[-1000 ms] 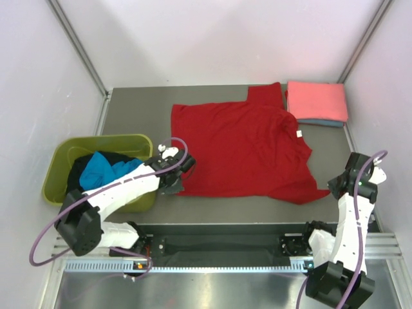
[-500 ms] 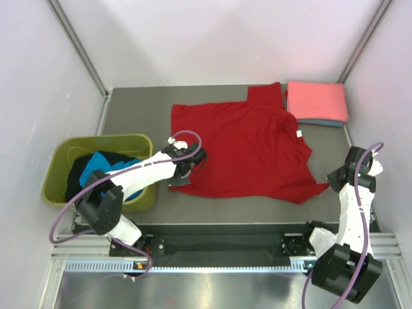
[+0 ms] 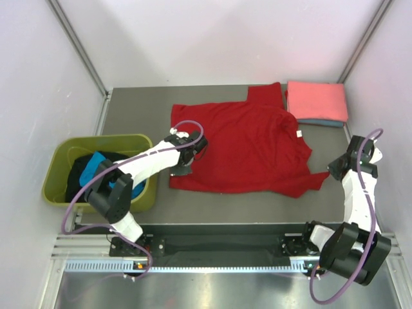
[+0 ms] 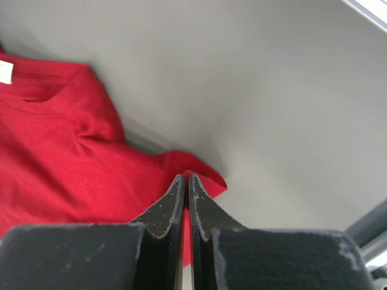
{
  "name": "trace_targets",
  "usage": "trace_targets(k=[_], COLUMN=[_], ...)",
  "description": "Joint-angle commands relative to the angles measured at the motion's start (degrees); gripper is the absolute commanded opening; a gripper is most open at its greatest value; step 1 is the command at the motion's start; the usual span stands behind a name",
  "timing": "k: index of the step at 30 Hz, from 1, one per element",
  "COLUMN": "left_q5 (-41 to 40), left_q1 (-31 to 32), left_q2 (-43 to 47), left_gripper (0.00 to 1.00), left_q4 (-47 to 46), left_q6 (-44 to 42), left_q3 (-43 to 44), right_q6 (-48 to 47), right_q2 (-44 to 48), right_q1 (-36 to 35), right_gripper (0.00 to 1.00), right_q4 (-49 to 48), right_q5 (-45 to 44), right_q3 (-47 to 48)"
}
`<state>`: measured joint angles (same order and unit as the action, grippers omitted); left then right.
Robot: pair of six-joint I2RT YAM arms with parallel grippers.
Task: Fold and stack the t-shirts
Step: Fold the tshirt
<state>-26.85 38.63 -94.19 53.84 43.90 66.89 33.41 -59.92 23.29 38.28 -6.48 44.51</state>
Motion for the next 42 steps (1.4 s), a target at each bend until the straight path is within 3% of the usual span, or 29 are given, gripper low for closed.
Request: trace_targets(k=[1,7,42], left_q5=[-0.6,0.8,-1.1], left_q1=[-1.9,-5.7,-12.4], left_q2=[-0.9,-2.1,-13.9], left_gripper=[0.00,0.00,0.00], left_q4=[0.0,-1.3,-0.5], left_q6=[-2.1,-4.7,-9.1], left_q3=[2.4,3.4,19.4], right_q6=[-2.6,-5.4,-10.6], right_q2=[-1.5,-6.2,-19.3], right_q1=[-0.8,-1.1,-7.1], right_gripper=[0.00,0.00,0.00], right_q4=[-5.6,-6.7,-14.9], right_q5=[1.6,1.1,3.4], right_q3=[3.7,6.8,16.8])
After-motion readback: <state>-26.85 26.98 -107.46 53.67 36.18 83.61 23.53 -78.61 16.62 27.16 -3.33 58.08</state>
